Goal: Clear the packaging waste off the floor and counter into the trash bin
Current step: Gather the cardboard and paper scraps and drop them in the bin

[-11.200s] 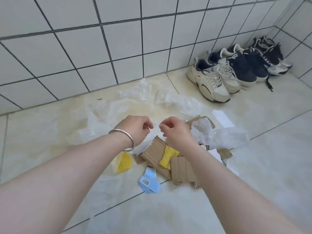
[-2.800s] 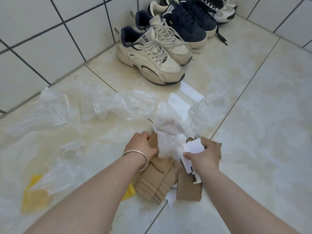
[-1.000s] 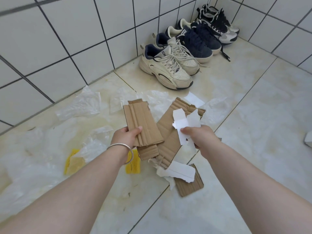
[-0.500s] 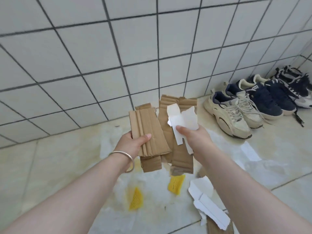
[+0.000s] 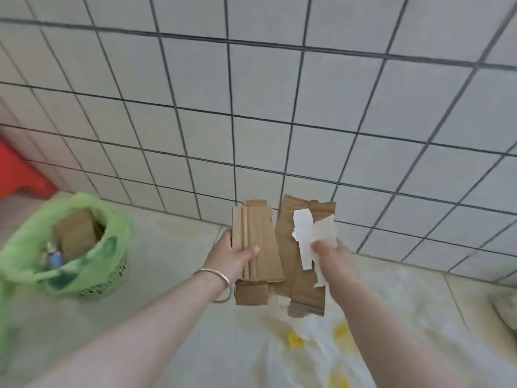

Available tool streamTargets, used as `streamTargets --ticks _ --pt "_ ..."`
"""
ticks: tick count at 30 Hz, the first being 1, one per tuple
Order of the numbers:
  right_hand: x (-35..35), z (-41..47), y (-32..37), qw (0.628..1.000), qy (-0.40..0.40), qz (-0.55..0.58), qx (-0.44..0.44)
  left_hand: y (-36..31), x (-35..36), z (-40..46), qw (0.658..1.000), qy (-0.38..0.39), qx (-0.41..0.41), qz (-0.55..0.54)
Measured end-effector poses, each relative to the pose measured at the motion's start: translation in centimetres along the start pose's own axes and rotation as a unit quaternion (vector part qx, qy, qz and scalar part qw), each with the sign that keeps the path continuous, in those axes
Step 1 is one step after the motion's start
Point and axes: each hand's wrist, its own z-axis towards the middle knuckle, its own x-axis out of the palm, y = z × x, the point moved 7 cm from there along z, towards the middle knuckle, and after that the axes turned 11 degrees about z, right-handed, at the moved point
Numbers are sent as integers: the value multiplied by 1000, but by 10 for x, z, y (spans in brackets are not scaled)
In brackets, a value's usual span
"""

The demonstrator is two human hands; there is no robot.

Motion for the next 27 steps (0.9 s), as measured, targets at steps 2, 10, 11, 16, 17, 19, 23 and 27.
streamTargets --ticks 2,10,11,16,17,19,23,27 --pt "60 3 5 1000 8 -22 -4 21 -58 13 999 -32 -5 3" --pt "348 -22 12 987 143 -54 -44 108 -282 42 986 -164 9 8" --pt "380 -27 15 983 162 -65 -64 118 -310 47 983 -183 8 8" --pt "500 -35 19 962 223 -70 -141 171 -407 78 963 -265 -10 -49" --pt "514 -33 13 961 222 -78 -143 184 -413 86 961 -266 -25 -65" --pt "534 -28 -9 960 217 -114 -139 209 -413 99 961 -255 -66 -85" --pt "556 -14 -59 954 201 -190 -114 253 -401 127 962 -220 -142 -73" --pt "567 5 -106 940 202 -270 -44 287 -391 152 958 -126 -248 66"
